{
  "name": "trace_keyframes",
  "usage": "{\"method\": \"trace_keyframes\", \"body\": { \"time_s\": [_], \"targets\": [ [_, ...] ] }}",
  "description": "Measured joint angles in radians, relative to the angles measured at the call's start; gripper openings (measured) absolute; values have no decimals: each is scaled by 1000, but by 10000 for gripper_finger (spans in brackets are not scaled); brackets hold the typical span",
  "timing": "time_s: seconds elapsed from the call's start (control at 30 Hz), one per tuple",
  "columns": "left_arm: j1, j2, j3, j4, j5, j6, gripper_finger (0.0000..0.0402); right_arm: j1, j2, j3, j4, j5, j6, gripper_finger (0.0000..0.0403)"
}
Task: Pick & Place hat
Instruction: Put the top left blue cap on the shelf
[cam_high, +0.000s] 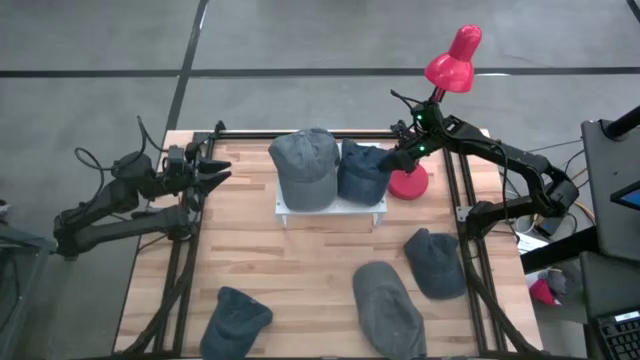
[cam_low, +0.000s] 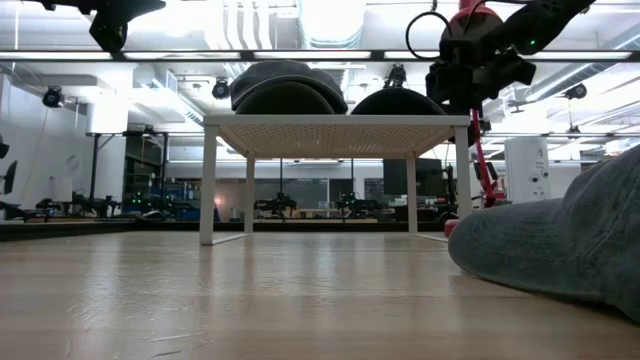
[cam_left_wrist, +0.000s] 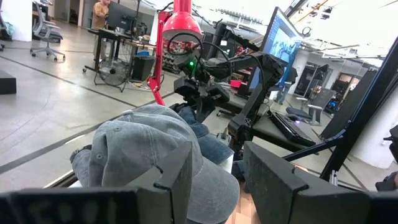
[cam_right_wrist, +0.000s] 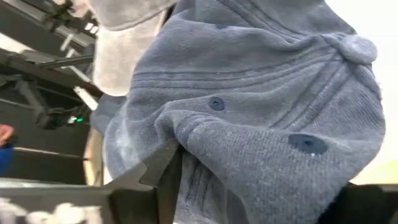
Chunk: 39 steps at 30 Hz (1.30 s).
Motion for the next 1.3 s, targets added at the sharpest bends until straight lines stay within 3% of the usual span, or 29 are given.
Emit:
{"method": "trace_keyframes", "body": {
  "time_s": [0.37,1.3],
  "targets": [
    [0,0,0,0,0,0,145,23,0,0,2,110,-47,185],
    [0,0,0,0,0,2,145,42,-2,1,69,104,-161,166]
  ]
}}
